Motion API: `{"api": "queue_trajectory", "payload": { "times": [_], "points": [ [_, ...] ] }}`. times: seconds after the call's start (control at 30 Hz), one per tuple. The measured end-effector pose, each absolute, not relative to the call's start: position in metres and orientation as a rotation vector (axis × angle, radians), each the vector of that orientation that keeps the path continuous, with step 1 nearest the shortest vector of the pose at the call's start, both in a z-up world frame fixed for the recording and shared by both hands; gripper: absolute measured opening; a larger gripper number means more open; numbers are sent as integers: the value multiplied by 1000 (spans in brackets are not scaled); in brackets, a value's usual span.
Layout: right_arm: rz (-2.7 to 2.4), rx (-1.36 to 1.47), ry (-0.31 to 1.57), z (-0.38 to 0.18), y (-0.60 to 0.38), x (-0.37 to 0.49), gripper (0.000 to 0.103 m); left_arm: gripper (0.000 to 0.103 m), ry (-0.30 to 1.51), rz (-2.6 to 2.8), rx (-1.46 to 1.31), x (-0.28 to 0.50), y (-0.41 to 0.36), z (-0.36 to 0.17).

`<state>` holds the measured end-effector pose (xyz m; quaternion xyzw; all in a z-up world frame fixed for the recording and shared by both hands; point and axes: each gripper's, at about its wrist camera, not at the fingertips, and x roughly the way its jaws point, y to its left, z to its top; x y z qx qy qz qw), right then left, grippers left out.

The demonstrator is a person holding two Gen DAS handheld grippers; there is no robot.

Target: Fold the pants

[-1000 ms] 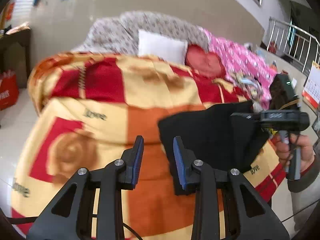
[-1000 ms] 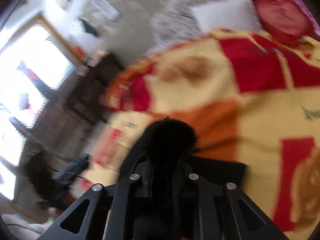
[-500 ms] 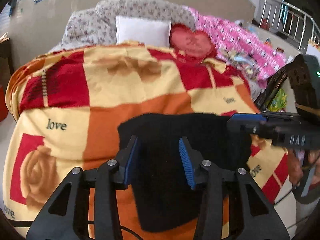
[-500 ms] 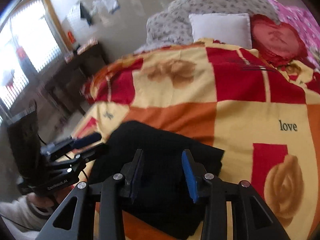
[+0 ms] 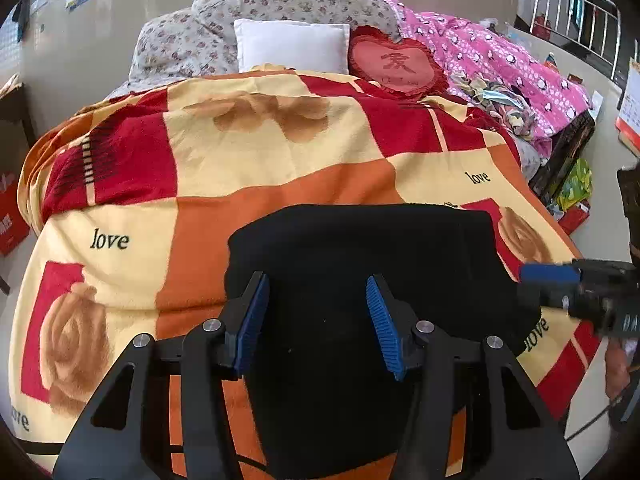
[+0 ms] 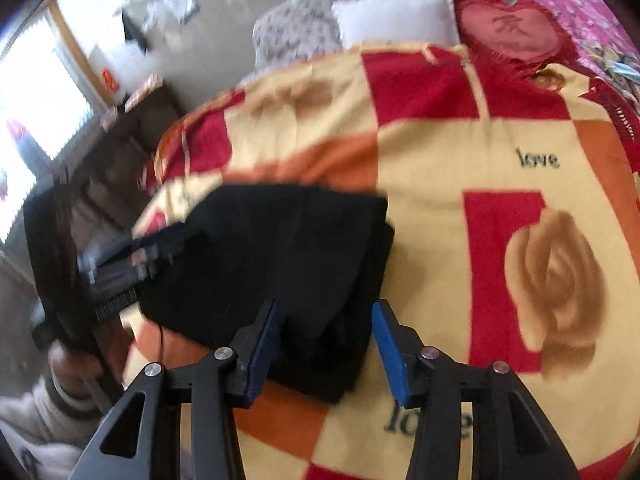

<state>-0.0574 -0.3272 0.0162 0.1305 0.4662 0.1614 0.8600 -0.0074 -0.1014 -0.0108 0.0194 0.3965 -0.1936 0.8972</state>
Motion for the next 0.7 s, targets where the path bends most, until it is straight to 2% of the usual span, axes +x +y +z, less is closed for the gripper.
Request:
{"api": "queue_trajectory", "payload": {
  "times": [0.2,0.3,0.33,0.37,0.4,0.47,0.57,0.7],
  "points": [
    [265,277,1018,7,-312,-25,46,50,831,-353,28,-6,-94,-9],
    [246,239,998,-1,-308,-13,40,50,832,-345,13,-3,-91,-11],
    [241,209,984,2,-305,-9,30,50,832,-343,13,-2,-91,-12],
    [233,185,966,6,-304,-7,12,50,834,-339,13,-1,-91,-13],
    [229,160,949,10,-301,-4,6,50,833,-337,15,0,-91,-13],
    [229,122,952,11,-298,3,6,50,832,-331,13,3,-92,-14],
    [220,88,974,1,-294,10,6,61,831,-321,-9,6,-90,-18],
    [222,120,970,2,-303,6,8,62,874,-332,-70,10,-82,-21]
  ]
}}
